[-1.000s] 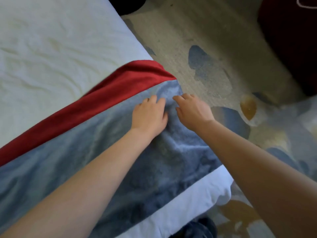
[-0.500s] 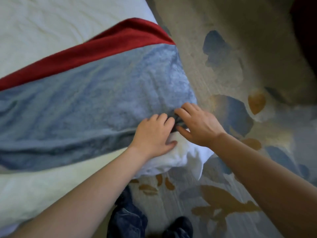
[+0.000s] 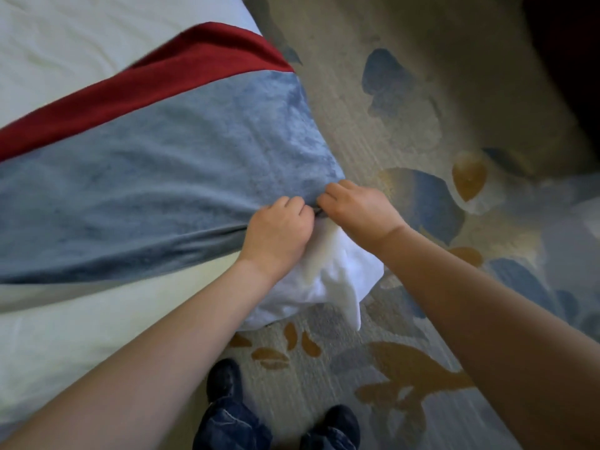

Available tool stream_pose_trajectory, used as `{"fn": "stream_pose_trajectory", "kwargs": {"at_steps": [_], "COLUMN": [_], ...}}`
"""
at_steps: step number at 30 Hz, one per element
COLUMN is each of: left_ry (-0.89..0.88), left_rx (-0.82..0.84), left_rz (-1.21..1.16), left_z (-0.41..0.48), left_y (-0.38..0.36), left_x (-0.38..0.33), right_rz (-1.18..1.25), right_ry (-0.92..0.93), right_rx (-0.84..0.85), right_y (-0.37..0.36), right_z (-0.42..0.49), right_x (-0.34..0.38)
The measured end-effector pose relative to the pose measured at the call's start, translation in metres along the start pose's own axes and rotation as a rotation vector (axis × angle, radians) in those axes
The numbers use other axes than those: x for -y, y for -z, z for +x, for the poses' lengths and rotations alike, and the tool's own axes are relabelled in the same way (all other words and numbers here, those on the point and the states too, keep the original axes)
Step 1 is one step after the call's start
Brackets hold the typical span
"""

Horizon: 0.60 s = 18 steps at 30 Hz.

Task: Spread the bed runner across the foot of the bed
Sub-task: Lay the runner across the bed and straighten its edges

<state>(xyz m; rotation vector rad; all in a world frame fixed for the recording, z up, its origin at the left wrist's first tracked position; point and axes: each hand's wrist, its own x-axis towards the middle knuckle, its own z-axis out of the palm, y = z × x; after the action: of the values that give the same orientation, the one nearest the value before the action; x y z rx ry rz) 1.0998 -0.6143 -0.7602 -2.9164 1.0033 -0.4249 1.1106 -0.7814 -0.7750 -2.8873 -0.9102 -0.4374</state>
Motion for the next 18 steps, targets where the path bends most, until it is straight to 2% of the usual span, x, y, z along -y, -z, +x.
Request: {"fn": "stream_pose_trajectory", "kwargs": {"at_steps": [6,11,15,18], "left_ry": [0.039,0.030,0.051,0.048], "left_rx": [-0.058,-0.064,-0.033,-0.044], "left_rz": [-0.096,-0.224,-0.240,-0.281], "left_z": [0.031,0.042,0.026,0.010], "left_y": [-0.005,-0.004,-0.009,-0.002], "left_x": [-0.043,-0.070,-0.052,-0.022], "right_rz": [0.033,0.066,0.125,0.173], "right_ry": [-0.102,-0.279,-0.312,-0.249], "right_rx": [0.067,0.157,0.292,0.216], "right_y": [0.009,0.011,0.012,0.015], "right_z": [-0.028,-0.056,-0.047,-0.022], "right_x": [-0.034,-0.040,-0.018,0.002]}}
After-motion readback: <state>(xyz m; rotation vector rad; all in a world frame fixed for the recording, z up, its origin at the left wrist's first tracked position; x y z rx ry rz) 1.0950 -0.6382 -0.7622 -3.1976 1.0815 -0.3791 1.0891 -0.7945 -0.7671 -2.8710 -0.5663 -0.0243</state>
